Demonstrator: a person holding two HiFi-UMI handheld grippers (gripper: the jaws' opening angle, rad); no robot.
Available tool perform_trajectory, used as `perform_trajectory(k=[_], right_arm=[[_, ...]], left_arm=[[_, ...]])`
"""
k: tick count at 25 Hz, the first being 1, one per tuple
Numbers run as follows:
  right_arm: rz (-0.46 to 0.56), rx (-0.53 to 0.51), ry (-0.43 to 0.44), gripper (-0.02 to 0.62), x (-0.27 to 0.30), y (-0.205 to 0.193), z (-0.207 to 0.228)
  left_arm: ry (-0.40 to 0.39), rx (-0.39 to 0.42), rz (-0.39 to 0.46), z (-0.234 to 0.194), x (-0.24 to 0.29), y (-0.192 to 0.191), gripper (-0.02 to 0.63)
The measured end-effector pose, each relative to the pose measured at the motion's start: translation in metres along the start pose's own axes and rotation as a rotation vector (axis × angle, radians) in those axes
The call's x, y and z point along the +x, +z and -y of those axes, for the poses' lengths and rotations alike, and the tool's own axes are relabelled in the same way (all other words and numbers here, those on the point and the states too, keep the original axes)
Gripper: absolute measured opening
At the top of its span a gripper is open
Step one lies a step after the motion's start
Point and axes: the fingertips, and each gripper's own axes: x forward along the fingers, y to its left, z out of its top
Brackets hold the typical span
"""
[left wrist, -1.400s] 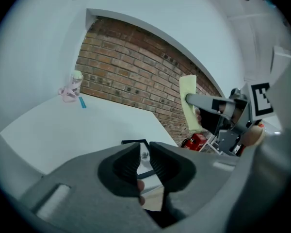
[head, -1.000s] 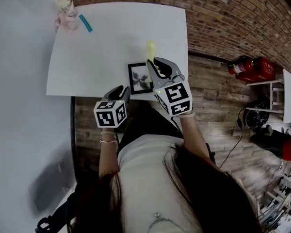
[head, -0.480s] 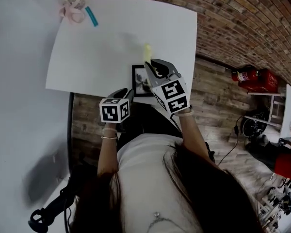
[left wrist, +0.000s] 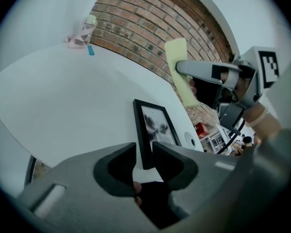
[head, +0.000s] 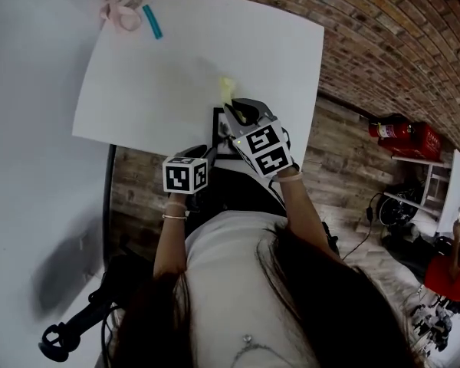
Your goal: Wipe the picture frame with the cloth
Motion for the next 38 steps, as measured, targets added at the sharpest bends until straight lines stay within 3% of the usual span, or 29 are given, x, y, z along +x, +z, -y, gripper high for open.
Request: perform_trajectory(k=[17, 29, 33, 38], right_arm=[[-0.168, 0.016, 0.108, 0.035, 0.056, -0.034, -0.013], [-0.340, 0.082, 0.121, 0.035, 0.082, -0.074, -0.018], [-0.349, 0.163, 0.118, 0.037, 0.083, -0.075, -0.014], [-0.356, 0.181, 0.103, 0.037, 0.081, -0.077, -0.010]], left_arm=[[-0.044, -0.048, -0.036, -0.006, 0.009, -0.008, 0.112], [-0.029, -0.045, -0.053, -0.006, 0.010, -0.008, 0.112], [-0.031, -0.050, -0.058, -0.006, 0.011, -0.008, 0.110], [-0.016, -0.060, -0.042, -0.006, 0.011, -0.008, 0.110]])
